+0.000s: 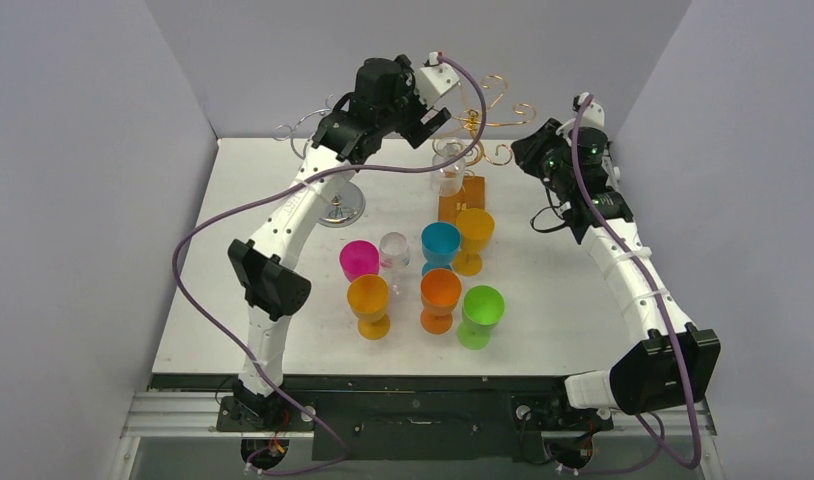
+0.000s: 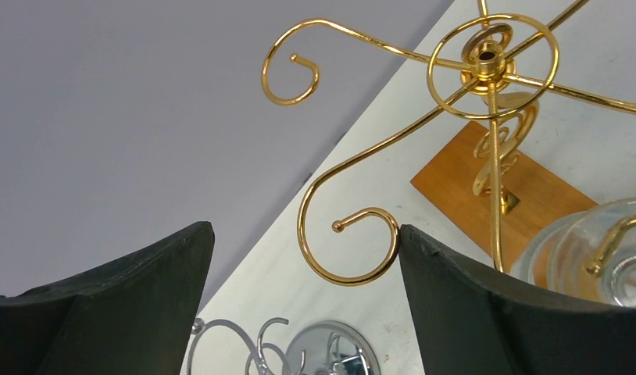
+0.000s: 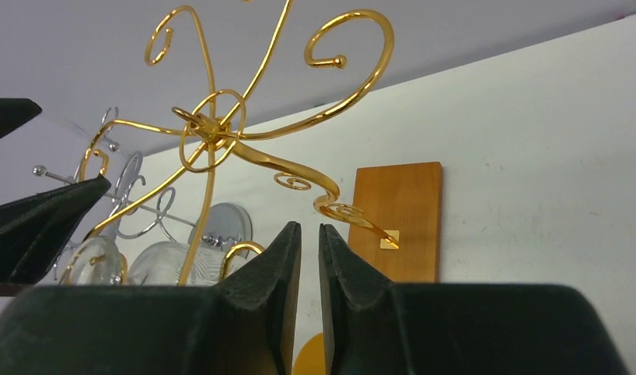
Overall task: Place the wine glass upside down on the wine glass rack
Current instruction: Adjust the wine rack at the center of the board, then pick up the wine glass at the center of the board.
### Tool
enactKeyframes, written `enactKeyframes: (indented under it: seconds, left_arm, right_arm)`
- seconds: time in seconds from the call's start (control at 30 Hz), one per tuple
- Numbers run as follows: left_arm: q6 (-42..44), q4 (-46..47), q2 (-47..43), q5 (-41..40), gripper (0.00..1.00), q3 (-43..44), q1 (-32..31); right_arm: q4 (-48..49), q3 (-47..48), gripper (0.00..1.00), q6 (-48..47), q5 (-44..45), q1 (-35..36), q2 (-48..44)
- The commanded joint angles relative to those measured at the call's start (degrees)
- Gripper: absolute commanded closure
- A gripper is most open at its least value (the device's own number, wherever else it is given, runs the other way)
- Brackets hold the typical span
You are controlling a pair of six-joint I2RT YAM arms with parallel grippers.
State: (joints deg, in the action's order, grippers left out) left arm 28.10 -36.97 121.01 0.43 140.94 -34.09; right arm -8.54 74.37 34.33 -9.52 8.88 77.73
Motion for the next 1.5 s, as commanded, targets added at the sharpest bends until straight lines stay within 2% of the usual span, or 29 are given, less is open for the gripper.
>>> enactKeyframes:
  seconds: [0.0, 0.27, 0.53, 0.7, 0.8, 1.03, 1.1, 1.27, 1.47]
  left_arm:
    - [3.5, 4.8, -2.3, -2.3, 0.14, 0.6, 1.7]
    - [3.2, 4.5, -5.8, -2.0, 0.03, 0.0, 2.0]
    - [-1.3, -0.5, -11.7, -0.4, 0.04, -0.8, 2.0]
    - [-6.5, -7.9, -16.2, -1.1, 0.04, -0.4, 2.0]
    - [-9.8, -14.0, -19.2, -1.2, 0.04, -0.6, 2.3]
    - [-16.0, -28.0, -23.7, -1.7, 0.04, 1.5, 3.2]
    - [-16.8, -31.2, -24.5, -1.7, 0.04, 1.5, 3.2]
    - [-19.0, -37.6, -24.9, -0.5, 0.04, -1.7, 3.7]
    - [-21.2, -36.9, -26.8, 1.8, 0.04, -5.8, 4.6]
  right_arm:
    - [-2.5, -0.6, 0.89, 0.2, 1.0, 1.4, -2.3]
    - [-4.3, 0.5, 0.87, -0.4, 1.6, 1.6, -3.1]
    - [-6.8, 0.5, 0.69, 0.0, 2.5, -0.2, -6.3]
    - [-6.9, -5.0, 0.6, 2.4, 1.6, -3.7, -10.1]
    - [-7.1, -8.1, 0.58, 1.7, 2.7, -4.0, -11.5]
    - [-11.0, -3.3, 0.54, -0.2, 5.5, -4.3, -8.4]
    - [-12.2, -2.9, 0.55, -1.3, 6.1, -2.8, -8.0]
    - [-14.2, -7.8, 0.53, -3.8, 12.6, 5.8, -10.1]
    - [-16.1, -15.8, 0.53, -4.3, 19.8, 13.8, -16.5]
